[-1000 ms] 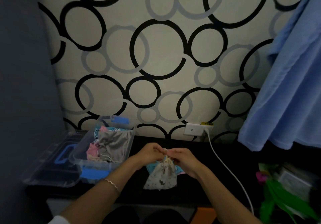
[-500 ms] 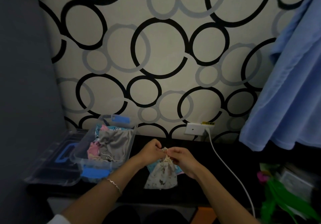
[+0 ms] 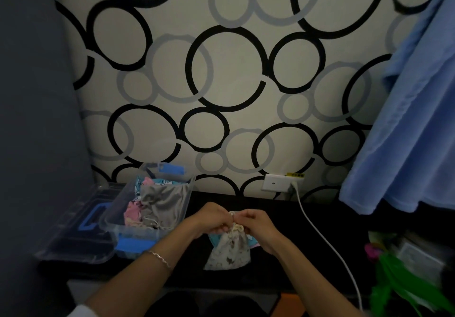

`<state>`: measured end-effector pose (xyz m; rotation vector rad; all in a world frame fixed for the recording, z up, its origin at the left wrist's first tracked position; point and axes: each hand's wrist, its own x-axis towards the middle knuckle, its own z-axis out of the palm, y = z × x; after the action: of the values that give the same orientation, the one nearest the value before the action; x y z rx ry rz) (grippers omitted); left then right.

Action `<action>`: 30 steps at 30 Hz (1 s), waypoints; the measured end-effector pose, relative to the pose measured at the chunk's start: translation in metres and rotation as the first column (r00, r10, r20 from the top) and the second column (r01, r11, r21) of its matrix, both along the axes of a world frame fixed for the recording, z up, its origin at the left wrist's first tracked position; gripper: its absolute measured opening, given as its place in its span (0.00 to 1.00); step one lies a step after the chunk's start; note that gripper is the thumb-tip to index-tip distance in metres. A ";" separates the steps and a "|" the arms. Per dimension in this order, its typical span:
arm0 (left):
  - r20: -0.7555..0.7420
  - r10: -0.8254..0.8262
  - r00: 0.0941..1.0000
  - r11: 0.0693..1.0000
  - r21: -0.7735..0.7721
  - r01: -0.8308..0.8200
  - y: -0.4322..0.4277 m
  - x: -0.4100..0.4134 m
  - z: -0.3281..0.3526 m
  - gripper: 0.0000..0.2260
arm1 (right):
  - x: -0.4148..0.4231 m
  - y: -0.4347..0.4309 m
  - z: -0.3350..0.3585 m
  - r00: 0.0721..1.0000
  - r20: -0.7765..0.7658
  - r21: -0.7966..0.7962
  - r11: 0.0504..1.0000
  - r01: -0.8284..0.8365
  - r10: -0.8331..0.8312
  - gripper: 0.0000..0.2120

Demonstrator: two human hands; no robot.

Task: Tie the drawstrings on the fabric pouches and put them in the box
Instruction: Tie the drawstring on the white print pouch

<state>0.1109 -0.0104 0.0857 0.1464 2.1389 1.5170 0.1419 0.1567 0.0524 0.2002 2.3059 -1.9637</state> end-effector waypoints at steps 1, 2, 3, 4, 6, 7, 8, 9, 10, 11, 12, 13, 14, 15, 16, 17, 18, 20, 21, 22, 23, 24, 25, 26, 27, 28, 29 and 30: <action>0.014 0.006 1.000 1.000 0.008 -0.006 -0.001 -0.001 -0.001 0.07 | 0.000 0.000 0.001 1.000 -0.003 0.005 1.000 0.004 -0.004 0.04; 0.025 0.006 1.000 1.000 0.018 -0.006 -0.001 -0.002 -0.001 0.09 | 0.001 0.001 0.003 1.000 -0.002 0.006 1.000 -0.001 0.001 0.04; 0.035 0.004 0.999 1.000 0.027 -0.004 -0.002 -0.003 -0.003 0.11 | 0.001 0.001 0.005 1.000 0.001 0.006 1.000 -0.009 0.009 0.04; 0.045 0.002 0.999 0.999 0.035 -0.003 -0.003 -0.004 -0.004 0.12 | 0.003 0.002 0.006 1.000 0.002 0.005 1.000 -0.017 0.017 0.04; 0.057 0.007 0.998 0.999 0.047 -0.010 -0.003 -0.003 -0.005 0.12 | 0.005 0.002 0.009 1.000 0.002 0.009 1.000 -0.022 0.022 0.05; 0.055 0.007 0.998 0.999 0.047 -0.010 -0.003 -0.002 -0.005 0.12 | 0.006 0.003 0.011 1.000 0.006 0.011 1.000 -0.024 0.024 0.06; 0.049 0.002 0.999 0.999 0.043 -0.004 -0.003 -0.002 -0.005 0.11 | 0.007 0.002 0.012 1.000 0.013 0.005 1.000 -0.027 0.027 0.06; 0.043 -0.004 0.999 0.999 0.037 0.003 -0.002 -0.001 -0.005 0.11 | 0.008 0.002 0.014 0.999 0.020 -0.010 0.999 -0.031 0.031 0.06; 0.043 -0.012 0.999 1.000 0.030 0.010 -0.003 0.000 -0.004 0.10 | 0.011 0.001 0.017 0.999 0.028 -0.040 0.999 -0.036 0.037 0.06; 0.048 -0.021 0.999 1.000 0.024 0.020 -0.004 0.000 -0.004 0.08 | 0.012 0.001 0.019 0.998 0.035 -0.069 0.997 -0.041 0.044 0.06; 0.056 -0.031 0.998 0.999 0.024 0.029 -0.004 0.000 -0.004 0.08 | 0.014 0.001 0.021 0.998 0.035 -0.090 0.995 -0.049 0.052 0.06; 0.065 -0.035 0.997 0.999 0.026 0.033 -0.004 -0.001 -0.004 0.07 | 0.015 0.002 0.022 0.998 0.029 -0.090 0.994 -0.059 0.061 0.07; 0.072 -0.028 0.997 0.999 0.026 0.026 -0.004 -0.001 -0.004 0.07 | 0.016 0.002 0.024 0.997 0.022 -0.083 0.994 -0.066 0.068 0.07; 0.074 -0.017 0.997 1.000 0.023 0.015 -0.003 -0.002 -0.004 0.06 | 0.015 0.003 0.025 0.998 0.014 -0.058 0.996 -0.067 0.068 0.07; 0.069 -0.007 0.998 1.000 0.018 0.006 -0.002 -0.002 -0.005 0.05 | 0.015 0.003 0.026 0.998 0.003 -0.027 0.998 -0.064 0.064 0.07; 0.061 -0.009 0.998 1.000 0.015 0.008 -0.001 -0.002 -0.005 0.05 | 0.014 0.002 0.025 0.998 -0.017 0.021 0.998 -0.060 0.061 0.07; 0.061 -0.020 0.998 1.000 0.017 0.019 0.000 -0.001 -0.004 0.05 | 0.014 0.001 0.025 0.997 -0.038 0.077 0.995 -0.058 0.061 0.06; 0.080 -0.052 0.995 0.998 0.029 0.050 0.002 0.002 -0.003 0.07 | 0.012 -0.002 0.024 0.991 -0.110 0.236 0.971 -0.044 0.072 0.07; 0.092 -0.074 0.993 0.997 0.033 0.072 0.003 0.004 -0.002 0.08 | 0.012 -0.003 0.024 0.984 -0.157 0.323 0.946 -0.031 0.086 0.09; 0.101 -0.094 0.990 0.995 0.033 0.091 0.002 0.006 -0.001 0.08 | 0.012 -0.004 0.024 0.974 -0.197 0.399 0.917 -0.023 0.110 0.10; 0.107 -0.110 0.988 0.994 0.032 0.107 0.002 0.007 0.000 0.08 | 0.013 -0.004 0.025 0.963 -0.229 0.463 0.886 -0.022 0.144 0.09; 0.115 -0.119 0.986 0.993 0.028 0.116 0.000 0.007 0.002 0.06 | 0.014 -0.004 0.025 0.950 -0.252 0.514 0.858 -0.029 0.184 0.08; 0.128 -0.127 0.984 0.992 0.023 0.125 -0.001 0.006 0.003 0.04 | 0.015 -0.003 0.025 0.938 -0.266 0.557 0.829 -0.041 0.225 0.08; 0.144 -0.136 0.980 0.991 0.014 0.135 -0.003 0.006 0.004 0.02 | 0.016 -0.002 0.025 0.923 -0.277 0.600 0.799 -0.050 0.266 0.09; 0.156 -0.148 0.977 0.989 0.003 0.149 -0.005 0.005 0.005 0.02 | 0.017 -0.002 0.025 0.908 -0.287 0.638 0.768 -0.057 0.306 0.10; 0.166 -0.158 0.973 0.987 -0.005 0.161 -0.007 0.005 0.006 0.03 | 0.017 -0.001 0.025 0.893 -0.293 0.667 0.742 -0.065 0.341 0.10; 0.172 -0.166 0.971 0.985 -0.009 0.170 -0.008 0.004 0.006 0.03 | 0.016 -0.001 0.025 0.884 -0.291 0.686 0.723 -0.073 0.366 0.10; 0.172 -0.167 0.971 0.985 -0.013 0.172 -0.008 0.003 0.005 0.04 | 0.016 -0.001 0.026 0.883 -0.282 0.700 0.710 -0.079 0.376 0.09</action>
<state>0.1141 -0.0187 0.0911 0.1781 1.9587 1.3512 0.1579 0.1559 0.0782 -0.4901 3.0378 -1.0274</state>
